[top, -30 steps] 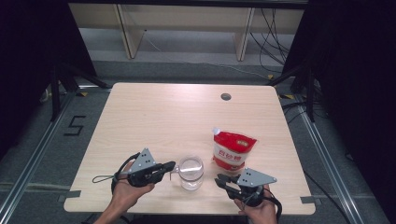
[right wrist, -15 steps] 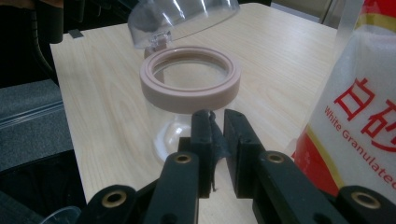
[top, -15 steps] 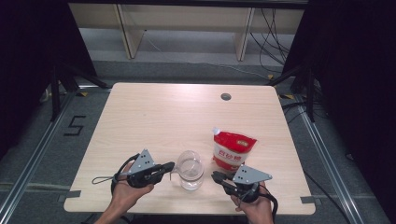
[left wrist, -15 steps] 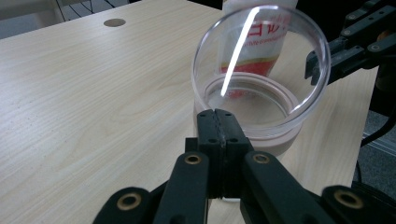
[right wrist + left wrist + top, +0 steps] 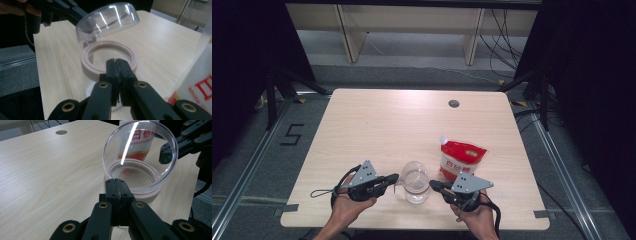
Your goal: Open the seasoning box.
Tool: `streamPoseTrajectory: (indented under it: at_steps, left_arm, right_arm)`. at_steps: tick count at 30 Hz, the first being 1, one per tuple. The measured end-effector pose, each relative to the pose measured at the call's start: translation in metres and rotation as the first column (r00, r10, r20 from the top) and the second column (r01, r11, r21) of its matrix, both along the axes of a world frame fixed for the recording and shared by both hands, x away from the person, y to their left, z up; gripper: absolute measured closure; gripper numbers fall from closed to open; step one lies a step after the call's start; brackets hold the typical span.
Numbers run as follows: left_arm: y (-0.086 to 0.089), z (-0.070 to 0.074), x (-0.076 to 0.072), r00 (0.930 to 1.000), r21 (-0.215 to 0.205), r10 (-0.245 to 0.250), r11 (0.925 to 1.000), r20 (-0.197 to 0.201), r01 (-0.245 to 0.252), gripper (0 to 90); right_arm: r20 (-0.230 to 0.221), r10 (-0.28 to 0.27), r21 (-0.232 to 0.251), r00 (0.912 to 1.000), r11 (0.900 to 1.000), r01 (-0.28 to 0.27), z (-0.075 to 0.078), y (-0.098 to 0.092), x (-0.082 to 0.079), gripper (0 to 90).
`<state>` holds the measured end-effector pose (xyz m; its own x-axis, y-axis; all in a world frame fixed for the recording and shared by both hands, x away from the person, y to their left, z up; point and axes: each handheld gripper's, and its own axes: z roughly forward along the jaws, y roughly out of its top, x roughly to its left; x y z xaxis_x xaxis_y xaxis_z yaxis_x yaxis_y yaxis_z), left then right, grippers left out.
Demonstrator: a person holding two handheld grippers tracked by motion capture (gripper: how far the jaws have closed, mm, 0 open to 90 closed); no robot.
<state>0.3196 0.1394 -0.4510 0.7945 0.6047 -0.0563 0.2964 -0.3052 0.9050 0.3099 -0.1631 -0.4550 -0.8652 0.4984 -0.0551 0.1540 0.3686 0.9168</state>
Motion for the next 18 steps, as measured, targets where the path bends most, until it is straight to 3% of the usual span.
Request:
streamPoseTrajectory:
  at_steps: [10, 12, 13, 16, 18]
  left_arm:
    - [0.001, 0.000, -0.001, 0.9999, -0.019, 0.011, 0.9998, -0.008, -0.012, 88.1]
    - [0.003, 0.000, 0.000, 1.0000, -0.025, 0.008, 0.9997, 0.005, -0.008, 78.2]
    - [0.007, 0.000, 0.000, 0.9995, -0.034, 0.019, 0.9992, -0.026, -0.020, 71.3]
    - [0.014, 0.000, -0.001, 0.9992, -0.036, 0.018, 0.9992, -0.036, -0.020, 58.6]
    - [0.018, -0.001, -0.005, 0.9989, -0.036, 0.015, 0.9992, -0.044, -0.017, 50.6]
  right_arm:
    - [0.024, 0.019, 0.011, 0.9995, 1.000, -0.019, 0.006, 0.009, 0.003, 90.0]
    - [0.025, 0.025, 0.006, 0.9994, 1.000, -0.026, 0.007, 0.010, 0.004, 90.0]
    - [0.025, 0.019, 0.015, 0.9995, 1.000, -0.019, 0.007, 0.010, 0.004, 90.0]
    - [0.019, 0.030, 0.003, 0.9994, 1.000, -0.030, 0.008, 0.011, 0.005, 90.0]
    - [0.025, 0.020, 0.021, 0.9995, 1.000, -0.021, 0.008, 0.013, 0.005, 90.0]
